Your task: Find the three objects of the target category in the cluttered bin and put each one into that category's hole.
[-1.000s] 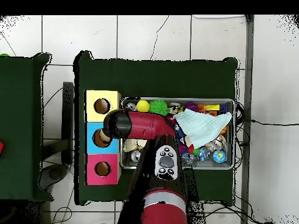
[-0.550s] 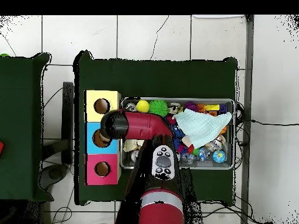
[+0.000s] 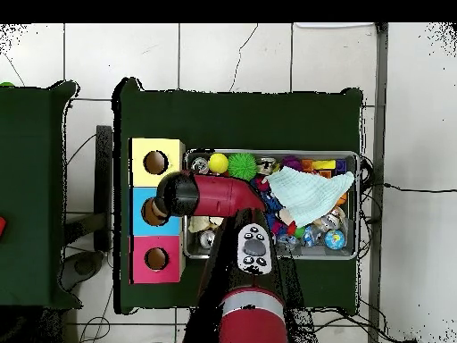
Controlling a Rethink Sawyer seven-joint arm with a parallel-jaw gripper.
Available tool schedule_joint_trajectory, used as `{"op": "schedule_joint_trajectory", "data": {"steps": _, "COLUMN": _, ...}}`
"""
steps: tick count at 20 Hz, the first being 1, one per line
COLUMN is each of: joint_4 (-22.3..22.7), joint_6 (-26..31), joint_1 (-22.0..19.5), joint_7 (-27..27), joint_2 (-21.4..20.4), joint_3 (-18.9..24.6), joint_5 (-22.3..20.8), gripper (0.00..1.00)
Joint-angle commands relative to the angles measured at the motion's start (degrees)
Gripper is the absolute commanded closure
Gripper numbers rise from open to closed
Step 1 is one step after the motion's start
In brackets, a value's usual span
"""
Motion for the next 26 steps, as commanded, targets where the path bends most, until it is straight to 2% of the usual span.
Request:
{"op": "schedule_joint_trajectory", "data": {"steps": 1, "joint_4": 6.7, "joint_6": -3.8, "joint_1": -3.0, "joint_7": 5.2, "joint_2": 2.9, "joint_3": 5.1, "joint_5": -2.4, "gripper": 0.0}}
{"op": "schedule_joint_trajectory", "data": {"steps": 4, "joint_4": 7.5, "joint_6": -4.8, "joint_1": -3.1, "joint_7": 6.4, "joint_2": 2.8, "joint_3": 5.1, "joint_5": -1.9, "gripper": 0.0}}
{"op": "schedule_joint_trajectory", "data": {"steps": 5, "joint_4": 7.9, "joint_6": -5.0, "joint_1": -3.3, "joint_7": 7.3, "joint_2": 2.7, "joint_3": 5.1, "joint_5": -1.2, "gripper": 1.0}}
{"op": "schedule_joint_trajectory", "data": {"steps": 12, "joint_4": 8.5, "joint_6": -6.1, "joint_1": -3.6, "joint_7": 7.5, "joint_2": 2.8, "joint_3": 5.5, "joint_5": -1.1, "gripper": 1.0}}
{"op": "schedule_joint_trajectory", "data": {"steps": 20, "joint_4": 6.9, "joint_6": -5.4, "joint_1": -2.7, "joint_7": 7.1, "joint_2": 2.6, "joint_3": 5.0, "joint_5": -1.0, "gripper": 1.0}}
{"op": "schedule_joint_trajectory", "data": {"steps": 22, "joint_4": 6.2, "joint_6": -0.8, "joint_1": -1.3, "joint_7": 7.1, "joint_2": -1.0, "joint_3": 3.1, "joint_5": -0.7, "gripper": 1.0}}
{"op": "schedule_joint_trajectory", "data": {"steps": 23, "joint_4": 5.5, "joint_6": 4.7, "joint_1": -0.1, "joint_7": 6.7, "joint_2": -5.3, "joint_3": 1.5, "joint_5": -0.4, "gripper": 1.0}}
{"op": "schedule_joint_trajectory", "data": {"steps": 25, "joint_4": 3.5, "joint_6": 12.4, "joint_1": 1.0, "joint_7": 6.5, "joint_2": -10.3, "joint_3": 0.1, "joint_5": 0.1, "gripper": 1.0}}
{"op": "schedule_joint_trajectory", "data": {"steps": 26, "joint_4": 2.7, "joint_6": 14.5, "joint_1": 1.3, "joint_7": 6.2, "joint_2": -11.4, "joint_3": -0.1, "joint_5": 0.2, "gripper": 1.0}}
